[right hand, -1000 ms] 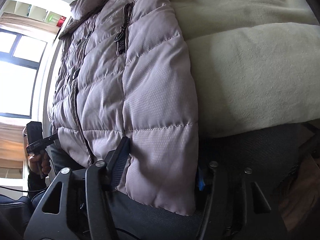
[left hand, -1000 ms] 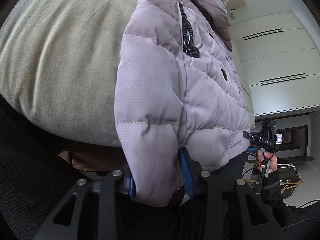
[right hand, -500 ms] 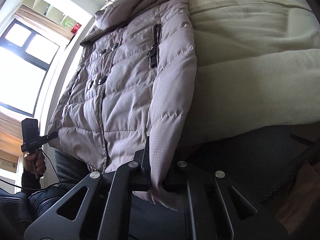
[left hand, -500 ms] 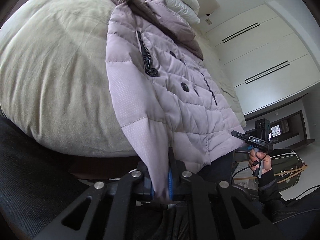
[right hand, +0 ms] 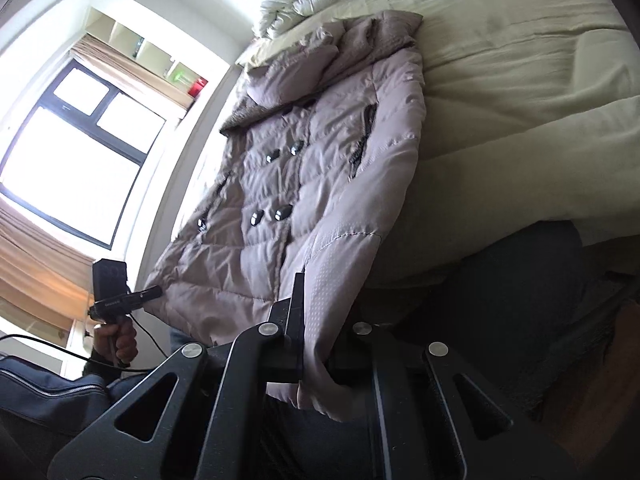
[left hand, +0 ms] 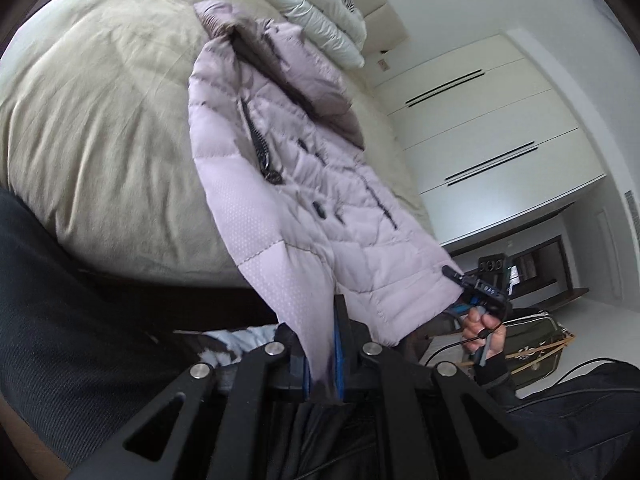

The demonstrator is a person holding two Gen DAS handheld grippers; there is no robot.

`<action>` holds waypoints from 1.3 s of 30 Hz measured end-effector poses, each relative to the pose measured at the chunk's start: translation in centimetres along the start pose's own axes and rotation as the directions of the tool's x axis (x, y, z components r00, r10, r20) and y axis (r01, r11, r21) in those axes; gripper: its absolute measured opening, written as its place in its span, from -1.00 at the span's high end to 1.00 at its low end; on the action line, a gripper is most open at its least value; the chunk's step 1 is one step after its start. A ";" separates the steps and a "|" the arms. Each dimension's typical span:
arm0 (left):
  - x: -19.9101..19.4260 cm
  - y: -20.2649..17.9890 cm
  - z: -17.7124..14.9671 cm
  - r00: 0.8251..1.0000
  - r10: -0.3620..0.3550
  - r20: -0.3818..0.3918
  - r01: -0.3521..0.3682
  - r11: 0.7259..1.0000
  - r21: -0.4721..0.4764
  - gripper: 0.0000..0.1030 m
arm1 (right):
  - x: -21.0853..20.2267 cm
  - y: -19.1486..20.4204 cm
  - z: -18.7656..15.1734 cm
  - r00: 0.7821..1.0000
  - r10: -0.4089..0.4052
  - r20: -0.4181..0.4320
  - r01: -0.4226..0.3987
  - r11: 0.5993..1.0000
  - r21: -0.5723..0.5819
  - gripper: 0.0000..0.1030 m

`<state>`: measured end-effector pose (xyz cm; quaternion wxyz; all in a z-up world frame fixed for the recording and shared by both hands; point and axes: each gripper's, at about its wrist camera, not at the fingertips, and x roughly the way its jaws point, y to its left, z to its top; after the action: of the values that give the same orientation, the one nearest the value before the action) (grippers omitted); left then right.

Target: Fold large clothes

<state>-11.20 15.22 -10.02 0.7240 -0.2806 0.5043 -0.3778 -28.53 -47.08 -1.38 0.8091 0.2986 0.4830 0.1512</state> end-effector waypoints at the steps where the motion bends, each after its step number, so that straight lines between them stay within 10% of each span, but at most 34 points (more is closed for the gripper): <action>1: -0.4 -0.4 0.8 0.999 -0.026 0.021 0.026 1.000 0.000 0.82 | -0.2 0.2 0.6 0.999 0.024 0.022 -0.024 1.000 0.004 0.88; 6: -2.6 -1.8 5.4 0.976 -0.161 0.149 0.165 0.986 -0.014 0.82 | -1.2 1.2 4.7 0.986 0.106 0.129 -0.108 0.994 0.013 0.88; 12: -3.8 -1.2 11.6 0.897 -0.281 0.341 0.326 0.942 -0.083 0.82 | -2.4 1.3 11.7 0.934 0.171 0.314 -0.198 0.979 0.056 0.88; 21: -1.9 -0.6 22.7 0.850 -0.276 0.449 0.333 0.941 -0.052 0.82 | 0.1 1.8 23.2 0.890 0.066 0.452 -0.085 0.996 0.022 0.88; 39: 9.7 10.4 42.1 0.897 -0.044 0.440 0.176 0.949 -0.263 0.81 | 20.1 -5.8 46.5 0.920 -0.135 0.368 0.073 0.982 0.177 0.87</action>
<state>33.21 14.06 -9.14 0.7441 -0.4902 0.3666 -0.2676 21.58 -56.52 -2.41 0.8673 0.3597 0.3439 0.0085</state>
